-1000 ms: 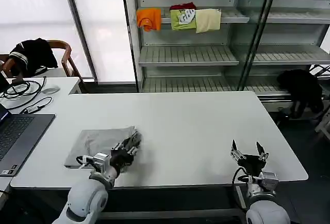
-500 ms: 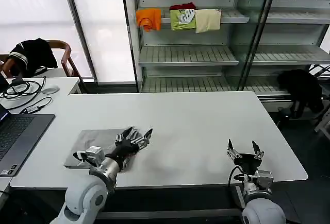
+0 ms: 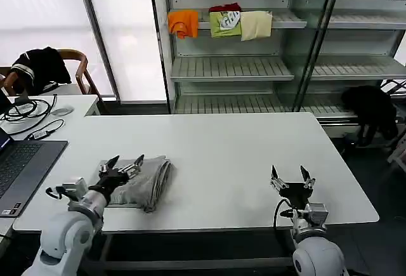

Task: Fold and organize the clothes.

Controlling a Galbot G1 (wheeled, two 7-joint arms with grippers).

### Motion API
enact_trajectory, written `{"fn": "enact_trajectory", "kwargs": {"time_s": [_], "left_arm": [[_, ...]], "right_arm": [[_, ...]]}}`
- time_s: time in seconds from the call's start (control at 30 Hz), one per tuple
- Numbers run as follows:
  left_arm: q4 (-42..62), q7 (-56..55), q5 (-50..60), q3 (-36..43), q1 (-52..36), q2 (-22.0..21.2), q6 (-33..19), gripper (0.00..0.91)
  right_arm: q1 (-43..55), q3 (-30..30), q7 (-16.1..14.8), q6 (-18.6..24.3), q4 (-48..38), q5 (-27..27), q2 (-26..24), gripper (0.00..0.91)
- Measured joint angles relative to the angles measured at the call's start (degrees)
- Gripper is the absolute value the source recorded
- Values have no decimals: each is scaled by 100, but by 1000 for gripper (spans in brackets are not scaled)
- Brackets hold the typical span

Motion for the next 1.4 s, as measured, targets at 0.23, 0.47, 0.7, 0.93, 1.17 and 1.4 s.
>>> {"fn": "enact_trajectory", "kwargs": {"time_s": [0.23,0.47,0.7,0.93,1.17,1.4], "left_arm": [[462,175,53,-358,29,118,-99,907],[922,347,191,-545,45,200,-218,907],[1252,483,279,-628,91,208,-286,907],[1448,556,350,-635,104,190,-321,907],[1520,645,350,-636,136,183,-286,786],[1565,707,313,-619,147,163,-269,10]], "right_arm": [[-14,-27,-6,-15,34,1,0,907],[-43,-37,-7,-19,57,-5,5,907],[-56,-55,-8,-20,57,-19,31,907],[-53,-54,-7,-24,58,-20,22,907],[-62,-78,-7,-22,58,-27,41,907],[-65,-76,-6,-12,57,-29,52,907]]}}
